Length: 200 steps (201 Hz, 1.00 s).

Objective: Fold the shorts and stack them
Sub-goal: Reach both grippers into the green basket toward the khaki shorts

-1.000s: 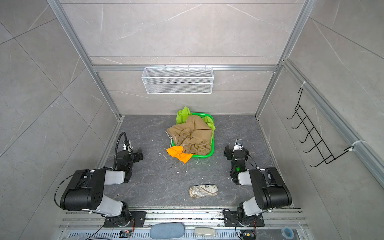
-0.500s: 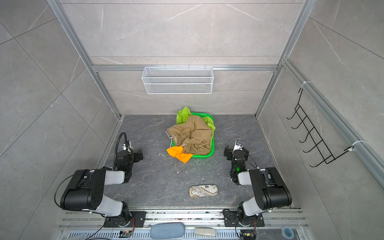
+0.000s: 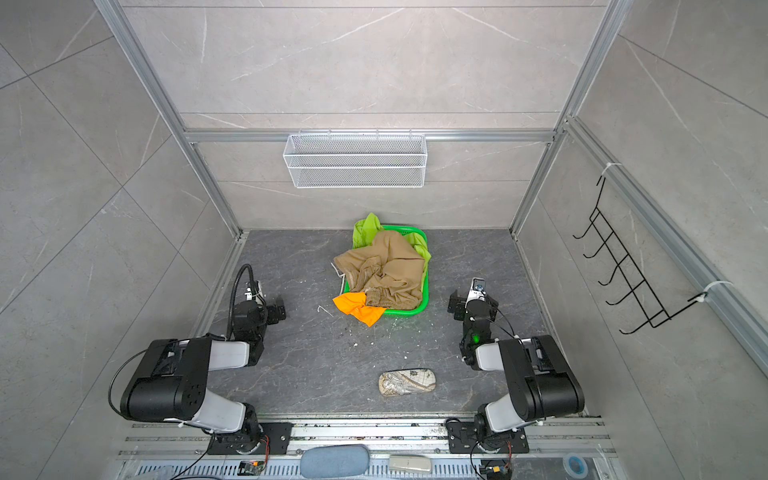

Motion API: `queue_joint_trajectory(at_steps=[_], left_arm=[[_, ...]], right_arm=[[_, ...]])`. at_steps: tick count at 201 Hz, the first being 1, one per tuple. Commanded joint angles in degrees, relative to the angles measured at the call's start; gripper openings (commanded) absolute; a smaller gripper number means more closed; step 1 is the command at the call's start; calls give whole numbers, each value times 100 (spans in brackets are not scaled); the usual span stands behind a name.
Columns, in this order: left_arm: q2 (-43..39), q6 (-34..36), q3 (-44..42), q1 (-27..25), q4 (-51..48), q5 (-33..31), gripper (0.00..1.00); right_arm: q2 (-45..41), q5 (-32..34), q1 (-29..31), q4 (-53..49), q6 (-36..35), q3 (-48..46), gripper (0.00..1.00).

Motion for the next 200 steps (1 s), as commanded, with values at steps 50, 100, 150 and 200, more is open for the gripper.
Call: queue_joint_trajectory(at_steps=[50,100,150,200], left_arm=[[-1692,-1096,2661,-380,-5232,-5,100],[-1926,-3442,2332,-441,-4810,1529,100],[-149,-4028,3452,-1156,-4567,2405,100],[1515,-4321,4720,-1668,-3959,3326,100]], right_arm=[[-2403,564,290,-1102,961,-89,99],[-2665,-1263,241,-4315,1745,1601,99],[-1862,-764,1133,-6804,2068,3108,99],[-1540,-1226,1269,-6954,2610,3062,99]])
